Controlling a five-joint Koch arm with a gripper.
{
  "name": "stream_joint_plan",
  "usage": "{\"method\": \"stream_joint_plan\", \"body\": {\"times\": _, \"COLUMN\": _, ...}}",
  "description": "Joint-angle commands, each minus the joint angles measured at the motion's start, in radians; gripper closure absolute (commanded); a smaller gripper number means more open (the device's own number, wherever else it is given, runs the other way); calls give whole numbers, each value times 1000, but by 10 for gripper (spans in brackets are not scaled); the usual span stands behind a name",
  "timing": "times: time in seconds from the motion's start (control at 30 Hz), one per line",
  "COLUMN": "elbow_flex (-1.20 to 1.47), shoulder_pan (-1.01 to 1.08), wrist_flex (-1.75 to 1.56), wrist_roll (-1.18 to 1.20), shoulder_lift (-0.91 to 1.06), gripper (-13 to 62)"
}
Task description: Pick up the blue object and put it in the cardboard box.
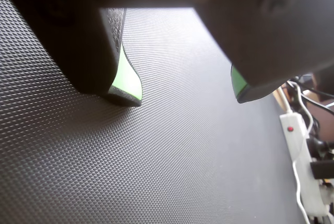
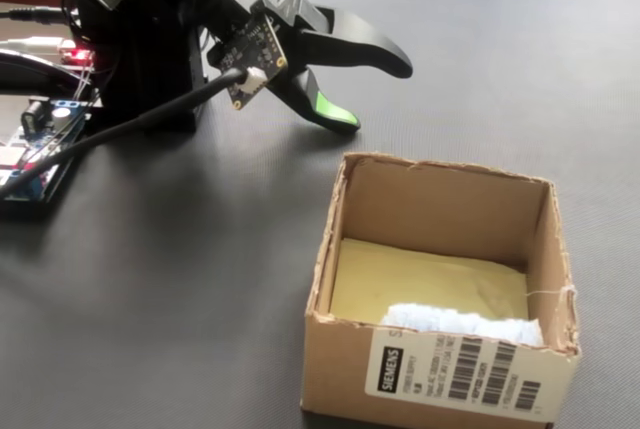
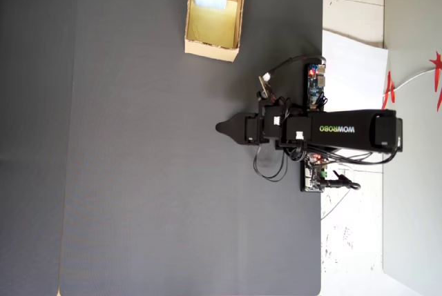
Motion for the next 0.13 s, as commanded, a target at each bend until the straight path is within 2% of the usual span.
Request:
{"method": "stream_joint_plan", "body": {"times": 0.0, "elbow_flex": 40, "shoulder_pan": 0, "wrist_flex": 110, "wrist_roll": 5, "shoulder_lift": 89, "gripper": 153}}
{"method": "stream_joint_plan", "body": {"times": 0.1, "elbow_flex": 40, "shoulder_pan": 0, "wrist_flex": 110, "wrist_roll": 5, "shoulder_lift": 89, "gripper": 153}}
